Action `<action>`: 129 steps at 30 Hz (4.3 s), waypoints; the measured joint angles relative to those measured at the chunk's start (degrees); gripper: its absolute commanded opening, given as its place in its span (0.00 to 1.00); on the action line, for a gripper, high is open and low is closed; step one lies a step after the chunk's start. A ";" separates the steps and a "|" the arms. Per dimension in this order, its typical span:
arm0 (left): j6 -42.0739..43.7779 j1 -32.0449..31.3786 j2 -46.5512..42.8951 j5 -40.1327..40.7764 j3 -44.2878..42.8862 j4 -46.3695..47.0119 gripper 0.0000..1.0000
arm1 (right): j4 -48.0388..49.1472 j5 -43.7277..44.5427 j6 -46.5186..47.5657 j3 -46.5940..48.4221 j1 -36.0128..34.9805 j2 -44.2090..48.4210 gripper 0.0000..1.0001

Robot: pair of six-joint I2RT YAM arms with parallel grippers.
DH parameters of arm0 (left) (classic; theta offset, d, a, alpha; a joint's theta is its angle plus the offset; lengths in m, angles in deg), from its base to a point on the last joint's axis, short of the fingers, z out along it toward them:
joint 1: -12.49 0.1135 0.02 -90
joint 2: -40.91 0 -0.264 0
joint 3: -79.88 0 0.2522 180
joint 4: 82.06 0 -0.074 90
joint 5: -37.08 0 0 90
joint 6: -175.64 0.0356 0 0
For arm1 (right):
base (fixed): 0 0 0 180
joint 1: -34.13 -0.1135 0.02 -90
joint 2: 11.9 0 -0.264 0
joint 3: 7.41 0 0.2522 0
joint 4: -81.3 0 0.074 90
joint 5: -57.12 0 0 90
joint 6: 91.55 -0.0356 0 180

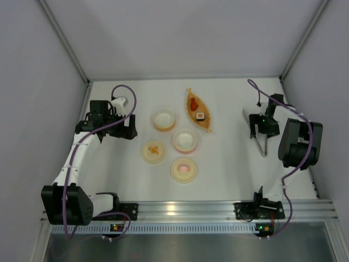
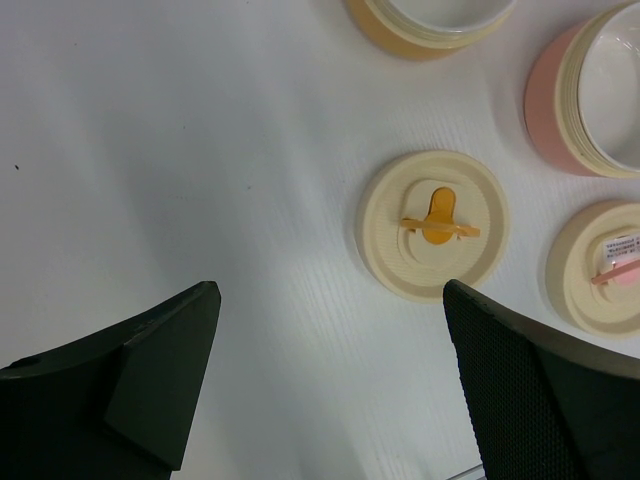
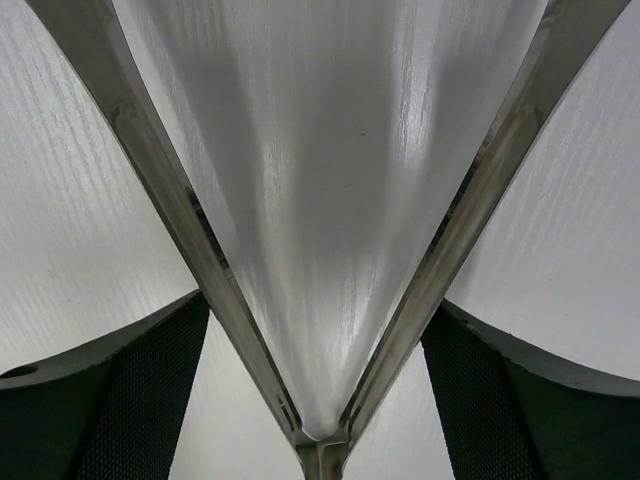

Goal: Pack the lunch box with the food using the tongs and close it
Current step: Pick up the clamp at the center of the board, then pick up the fake food from the plate.

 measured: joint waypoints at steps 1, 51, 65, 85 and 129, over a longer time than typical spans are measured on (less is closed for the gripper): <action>0.00 0.02 -0.11 0.00 0.00 0.00 0.98 | 0.31 0.09 0.15 -0.24 0.02 0.09 0.81; -1.55 0.76 -0.85 -0.57 -2.54 -1.14 0.98 | -19.65 -19.76 2.12 18.01 -1.09 18.01 0.41; -1.75 0.81 -0.85 -2.36 -4.24 -1.70 0.98 | -20.26 -15.61 -1.11 28.17 -22.99 13.14 0.44; -1.70 0.81 0.74 -0.17 -5.53 -2.08 0.98 | -16.33 -8.92 -6.29 35.32 -30.49 -3.45 0.41; -1.66 0.96 3.06 0.28 -5.53 -1.99 0.98 | -13.81 -6.69 -9.22 38.82 -31.98 -12.11 0.03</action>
